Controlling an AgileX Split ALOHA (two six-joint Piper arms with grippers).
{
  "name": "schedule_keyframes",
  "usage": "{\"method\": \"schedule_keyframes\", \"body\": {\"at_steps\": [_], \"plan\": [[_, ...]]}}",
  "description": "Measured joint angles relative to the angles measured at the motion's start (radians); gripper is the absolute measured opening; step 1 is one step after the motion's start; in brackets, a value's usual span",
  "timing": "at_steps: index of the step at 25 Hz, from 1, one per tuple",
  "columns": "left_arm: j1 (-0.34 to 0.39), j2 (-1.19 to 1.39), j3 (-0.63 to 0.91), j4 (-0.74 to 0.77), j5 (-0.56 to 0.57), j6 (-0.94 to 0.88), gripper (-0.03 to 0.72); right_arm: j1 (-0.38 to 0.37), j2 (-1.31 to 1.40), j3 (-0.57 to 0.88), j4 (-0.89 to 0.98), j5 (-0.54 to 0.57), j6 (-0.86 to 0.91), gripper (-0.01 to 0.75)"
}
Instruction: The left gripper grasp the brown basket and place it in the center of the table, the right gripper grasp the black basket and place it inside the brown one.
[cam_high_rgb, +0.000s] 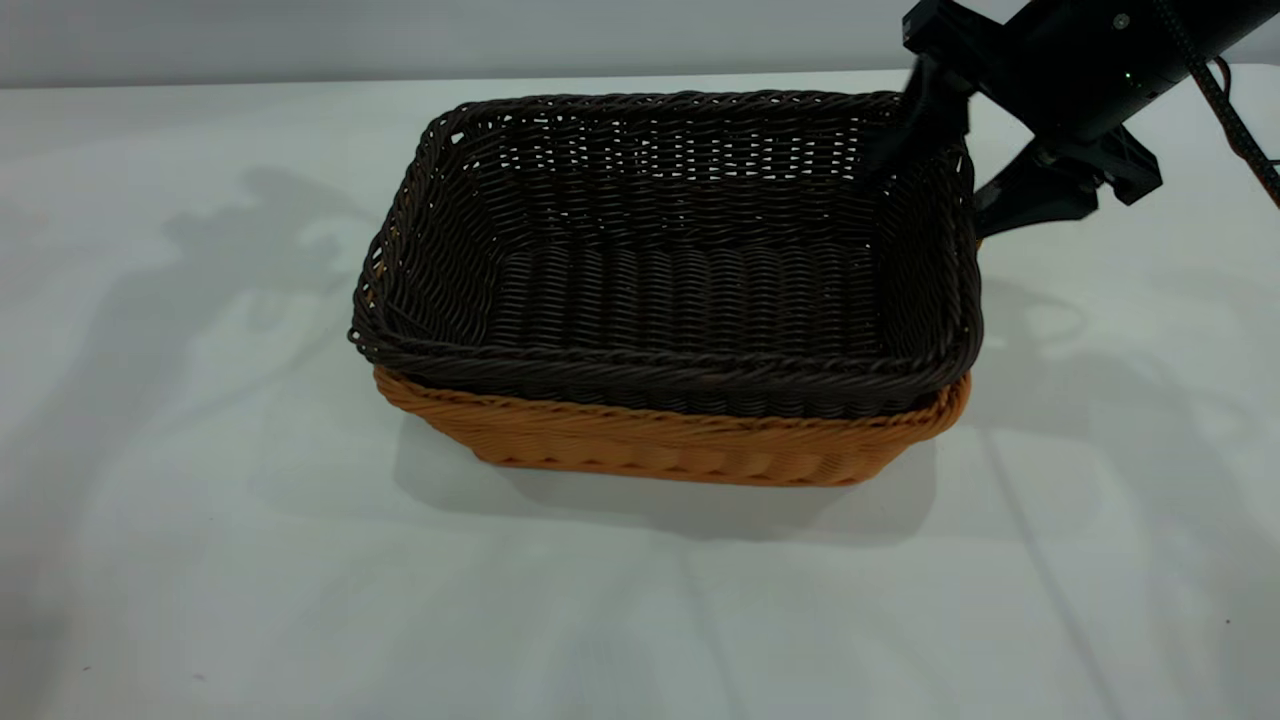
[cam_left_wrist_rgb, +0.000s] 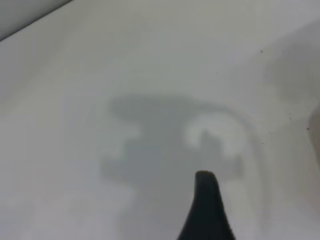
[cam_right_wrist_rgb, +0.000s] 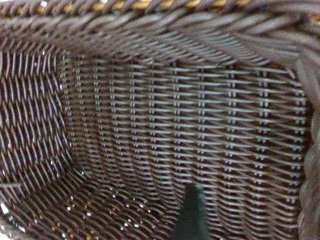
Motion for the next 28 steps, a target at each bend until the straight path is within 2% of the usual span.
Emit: {"method": "schedule_keyframes", "body": {"at_steps": [2, 5, 10, 15, 20, 24, 28], "plan": [[0.000, -0.001, 0.000, 0.000, -0.007, 0.000, 0.499, -0.012, -0.014, 0.000, -0.002, 0.006, -0.031, 0.631], [0.000, -0.019, 0.000, 0.001, -0.007, 0.000, 0.499, -0.060, -0.078, 0.000, -0.007, 0.008, -0.058, 0.654], [0.000, -0.137, 0.000, 0.003, 0.016, -0.012, 0.499, -0.181, -0.283, 0.000, -0.049, 0.052, -0.068, 0.623], [0.000, -0.329, 0.000, 0.003, 0.106, -0.099, 0.499, -0.273, -0.572, 0.000, -0.132, 0.214, -0.068, 0.591], [0.000, -0.506, 0.000, 0.003, 0.300, -0.197, 0.499, -0.278, -0.827, 0.000, -0.168, 0.416, -0.068, 0.590], [0.000, -0.616, 0.005, 0.003, 0.481, -0.237, 0.499, -0.278, -1.004, 0.001, -0.178, 0.537, -0.056, 0.590], [0.000, -0.732, 0.094, 0.001, 0.481, -0.274, 0.499, -0.278, -1.157, 0.041, -0.180, 0.588, -0.025, 0.590]]}}
